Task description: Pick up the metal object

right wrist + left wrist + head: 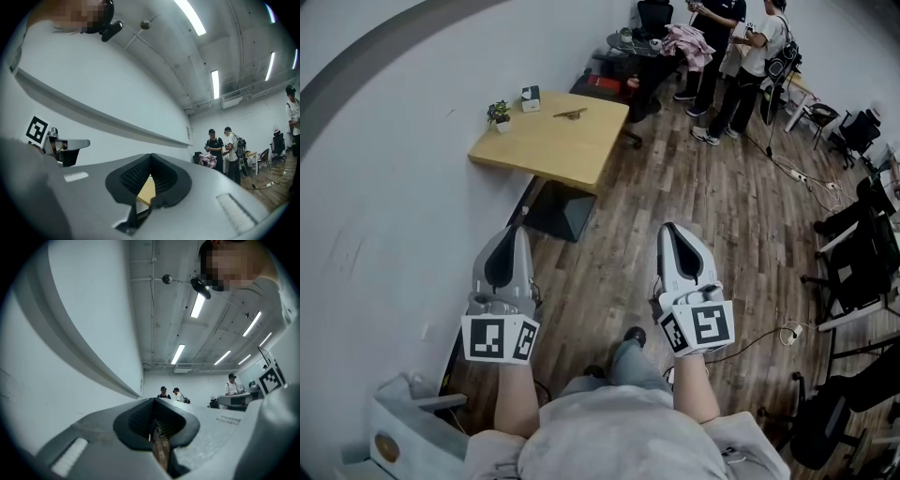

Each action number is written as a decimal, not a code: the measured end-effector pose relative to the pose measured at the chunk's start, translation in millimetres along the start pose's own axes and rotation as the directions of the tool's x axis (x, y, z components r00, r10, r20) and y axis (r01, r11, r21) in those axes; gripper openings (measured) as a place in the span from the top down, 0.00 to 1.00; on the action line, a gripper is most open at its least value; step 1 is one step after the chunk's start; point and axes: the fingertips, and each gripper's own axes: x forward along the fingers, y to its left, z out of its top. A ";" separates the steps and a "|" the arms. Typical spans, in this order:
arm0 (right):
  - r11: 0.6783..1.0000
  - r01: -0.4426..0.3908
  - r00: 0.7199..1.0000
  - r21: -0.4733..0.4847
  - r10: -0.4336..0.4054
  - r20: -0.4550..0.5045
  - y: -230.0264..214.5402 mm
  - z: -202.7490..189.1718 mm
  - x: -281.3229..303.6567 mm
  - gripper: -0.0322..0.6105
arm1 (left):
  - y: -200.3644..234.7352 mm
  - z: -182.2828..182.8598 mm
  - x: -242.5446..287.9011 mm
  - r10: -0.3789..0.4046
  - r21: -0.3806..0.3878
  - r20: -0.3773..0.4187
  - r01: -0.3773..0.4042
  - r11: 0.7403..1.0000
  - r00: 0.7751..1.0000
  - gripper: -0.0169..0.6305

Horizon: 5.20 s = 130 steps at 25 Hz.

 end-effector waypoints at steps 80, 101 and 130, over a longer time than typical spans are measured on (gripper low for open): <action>0.997 0.076 0.997 -0.014 -0.076 -0.019 -136.7 -124.5 535.8 0.95 | 258.2 -143.7 496.4 -0.131 -0.019 -0.009 0.130 0.991 0.991 0.97; 0.997 0.067 0.994 -0.038 -0.070 -0.088 -172.1 -155.3 604.3 0.95 | 274.9 -188.5 578.1 -0.149 -0.070 -0.047 0.146 0.987 0.988 0.97; 0.985 -0.140 0.944 0.101 0.163 -0.288 -216.1 -281.8 716.6 0.95 | 275.3 -461.9 640.0 -0.005 -0.156 -0.568 -0.102 0.983 0.823 0.79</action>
